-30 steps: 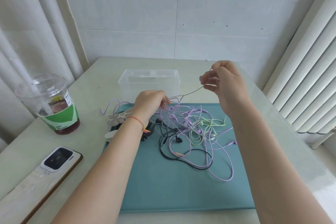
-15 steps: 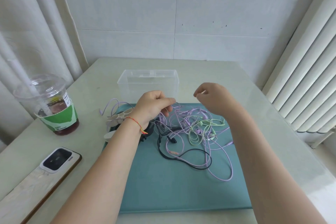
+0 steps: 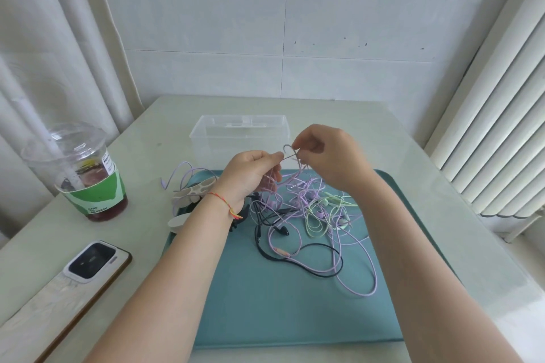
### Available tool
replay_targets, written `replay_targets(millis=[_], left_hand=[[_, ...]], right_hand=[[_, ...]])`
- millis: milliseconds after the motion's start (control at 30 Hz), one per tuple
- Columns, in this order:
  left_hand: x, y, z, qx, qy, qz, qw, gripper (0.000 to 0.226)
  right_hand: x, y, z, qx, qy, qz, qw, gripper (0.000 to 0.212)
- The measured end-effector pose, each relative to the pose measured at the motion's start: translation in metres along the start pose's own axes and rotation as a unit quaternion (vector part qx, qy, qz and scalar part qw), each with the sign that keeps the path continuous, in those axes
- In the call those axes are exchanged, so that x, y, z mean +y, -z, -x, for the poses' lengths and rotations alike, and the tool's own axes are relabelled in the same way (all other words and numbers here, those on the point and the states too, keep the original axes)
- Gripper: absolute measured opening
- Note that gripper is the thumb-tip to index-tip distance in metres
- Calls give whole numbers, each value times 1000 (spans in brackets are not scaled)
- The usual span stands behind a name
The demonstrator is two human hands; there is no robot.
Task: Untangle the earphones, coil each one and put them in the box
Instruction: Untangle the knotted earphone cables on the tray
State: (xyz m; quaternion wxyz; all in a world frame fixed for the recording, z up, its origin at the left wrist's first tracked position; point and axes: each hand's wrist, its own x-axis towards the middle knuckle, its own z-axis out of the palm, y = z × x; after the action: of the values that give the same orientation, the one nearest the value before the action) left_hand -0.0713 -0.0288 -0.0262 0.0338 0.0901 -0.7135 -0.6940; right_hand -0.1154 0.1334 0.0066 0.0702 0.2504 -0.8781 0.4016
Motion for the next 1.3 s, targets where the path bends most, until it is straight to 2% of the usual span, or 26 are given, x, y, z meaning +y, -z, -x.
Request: replay_targets(millis=[100,200,233,400,500,567,633,700,767,867,1000,1233,1300], left_hand=[[-2,-1,-1,29,14,4,999,26],[-1,0,-2,19,17,0,1000,27],[-1,0,-2,12,17,0,1000,28],[-2,-2,-4,17,2,-23,1000,25],[-2,-3,-3,-1,-10,-46,999,18],[-1,-4,-1,-17,-15,-50,998,14],[-2,-3,-2,-24,-19,-32,999,14],[-2,-3,-4,-17,-18,-3,1000,13],[-3,-3,-6,0,-12,17,1000,12],[-5,-5,-8,18,-8,24,999,11],[-3,-8,-5,23,-18,14,999,12],[-5,-15,-3,23,-54,-42,997,7],[-4,-17,-2,21,-56,-41,997,6]], right_hand=[[-1,7,0,22,-40,-48,998,23],[-3,12,2,-25,-104,-184,977,27],[-3,13,3,-45,-113,-194,973,27],[-6,18,7,-130,-69,8,989,3],[-6,20,9,-160,-43,46,985,15],[-6,18,7,-114,-40,9,993,15],[-6,17,6,-41,-58,-74,995,16],[-8,17,5,9,-78,-151,985,19],[-10,15,4,35,-93,-180,979,20],[-11,14,4,29,-106,-124,986,17],[-10,15,5,-39,-111,-18,993,16],[-11,11,5,-81,-76,21,994,12],[-13,10,6,-84,-56,60,993,17]])
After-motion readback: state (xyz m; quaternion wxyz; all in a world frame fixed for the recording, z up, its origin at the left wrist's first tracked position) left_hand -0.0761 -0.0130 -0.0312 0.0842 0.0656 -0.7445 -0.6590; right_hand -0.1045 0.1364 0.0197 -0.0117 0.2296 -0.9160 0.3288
